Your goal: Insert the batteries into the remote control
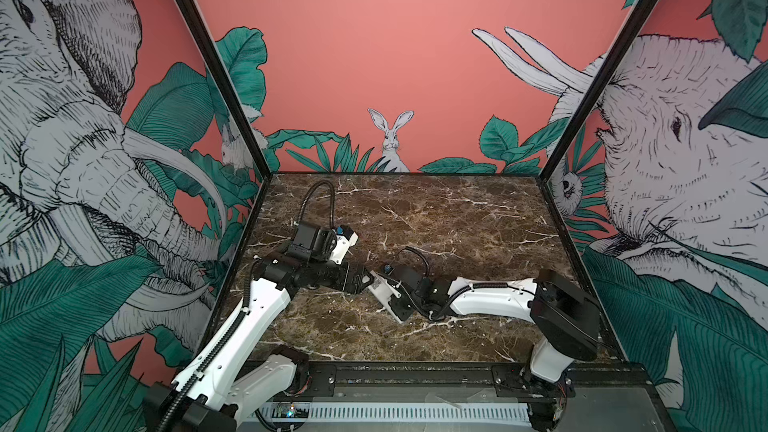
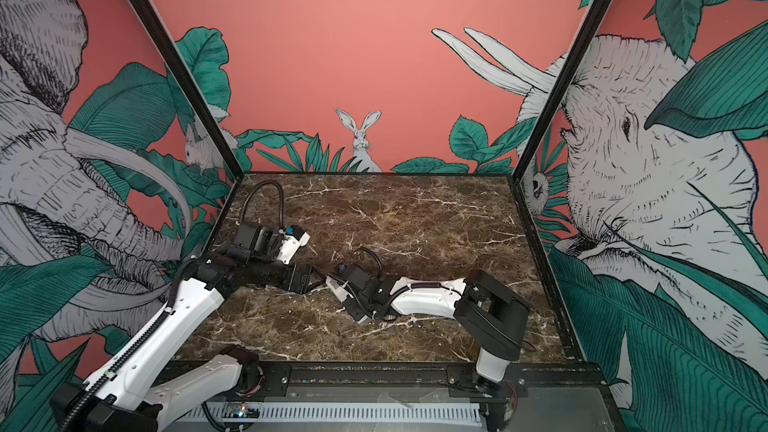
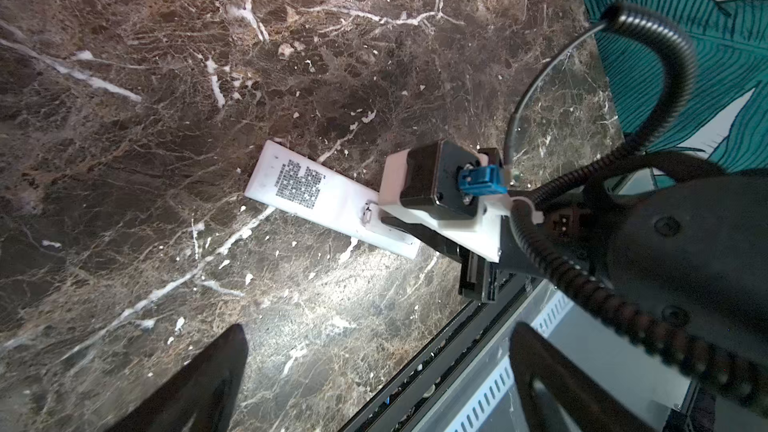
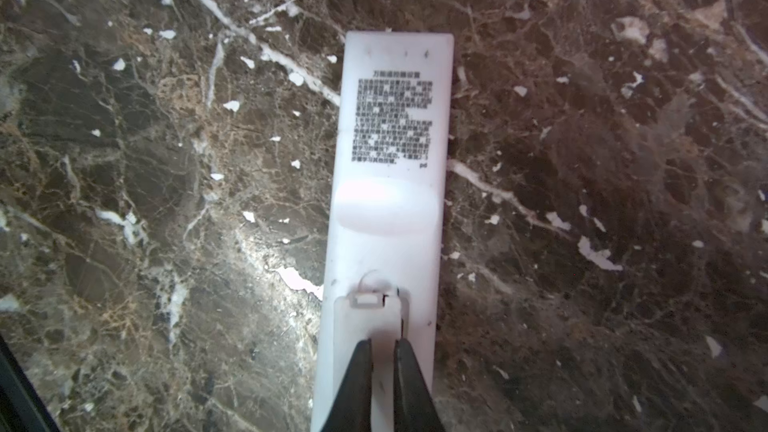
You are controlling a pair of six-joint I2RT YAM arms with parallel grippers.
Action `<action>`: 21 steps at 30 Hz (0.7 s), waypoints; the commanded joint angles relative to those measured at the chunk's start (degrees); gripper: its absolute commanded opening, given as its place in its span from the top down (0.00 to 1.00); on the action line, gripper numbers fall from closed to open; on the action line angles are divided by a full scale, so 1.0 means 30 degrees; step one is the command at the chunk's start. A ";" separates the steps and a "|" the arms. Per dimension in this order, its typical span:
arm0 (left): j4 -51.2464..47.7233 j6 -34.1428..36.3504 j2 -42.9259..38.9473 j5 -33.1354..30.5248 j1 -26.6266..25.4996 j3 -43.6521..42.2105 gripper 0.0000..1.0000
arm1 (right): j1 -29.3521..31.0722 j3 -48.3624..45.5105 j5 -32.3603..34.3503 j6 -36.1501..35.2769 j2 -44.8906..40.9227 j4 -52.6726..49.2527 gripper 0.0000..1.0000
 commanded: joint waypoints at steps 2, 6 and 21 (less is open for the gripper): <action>-0.0126 0.0178 -0.0234 -0.0072 0.0088 -0.0135 0.01 | 0.0209 -0.0615 -0.0688 0.0198 -0.0021 -0.1521 0.87; -0.0128 0.0178 -0.0189 -0.0101 0.0081 -0.0135 0.01 | 0.0325 -0.0542 -0.0952 0.0572 0.0080 -0.2430 0.87; -0.0026 0.0039 -0.0104 0.0183 0.0095 -0.0076 0.01 | 0.0676 -0.0680 -0.0617 0.1687 -0.0139 -0.5089 0.87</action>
